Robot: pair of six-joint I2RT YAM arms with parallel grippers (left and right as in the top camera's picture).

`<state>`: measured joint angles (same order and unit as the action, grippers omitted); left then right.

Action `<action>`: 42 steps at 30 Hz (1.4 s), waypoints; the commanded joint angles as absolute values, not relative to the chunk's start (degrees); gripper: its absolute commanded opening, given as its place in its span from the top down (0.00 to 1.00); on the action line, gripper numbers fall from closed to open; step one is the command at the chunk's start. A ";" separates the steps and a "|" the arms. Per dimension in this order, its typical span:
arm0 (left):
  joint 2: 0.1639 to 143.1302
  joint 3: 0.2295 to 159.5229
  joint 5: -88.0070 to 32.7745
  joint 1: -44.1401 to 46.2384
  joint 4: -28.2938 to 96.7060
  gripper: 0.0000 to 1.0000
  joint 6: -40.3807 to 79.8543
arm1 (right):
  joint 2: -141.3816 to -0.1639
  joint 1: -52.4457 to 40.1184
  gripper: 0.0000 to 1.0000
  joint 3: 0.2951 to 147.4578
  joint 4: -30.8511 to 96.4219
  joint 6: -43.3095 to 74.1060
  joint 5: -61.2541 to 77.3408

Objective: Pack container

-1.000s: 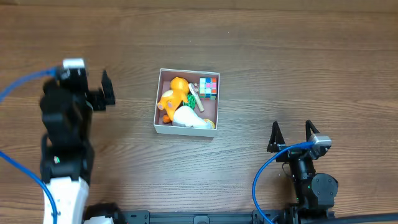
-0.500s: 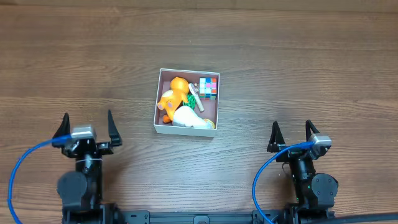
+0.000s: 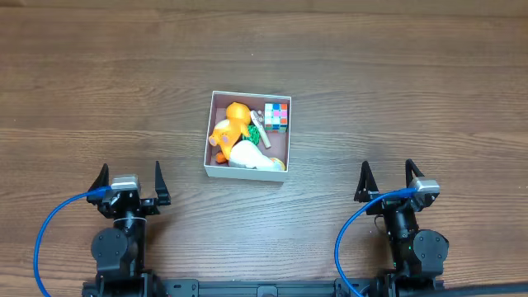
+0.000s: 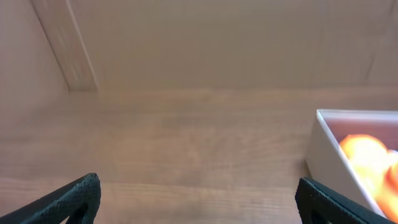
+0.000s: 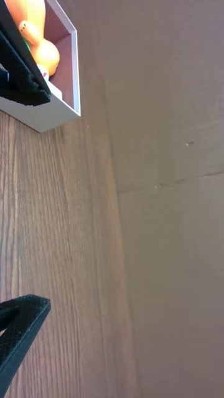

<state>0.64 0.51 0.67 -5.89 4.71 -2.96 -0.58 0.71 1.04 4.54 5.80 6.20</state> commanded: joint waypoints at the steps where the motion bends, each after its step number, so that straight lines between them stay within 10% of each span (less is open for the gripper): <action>1: 0.19 0.27 0.36 -5.98 4.47 0.00 -3.46 | -0.16 0.60 0.00 0.45 4.19 5.96 6.52; 42: 0.25 0.27 -0.23 -5.98 4.45 0.00 -2.57 | -0.16 0.60 0.00 0.45 4.19 5.96 6.52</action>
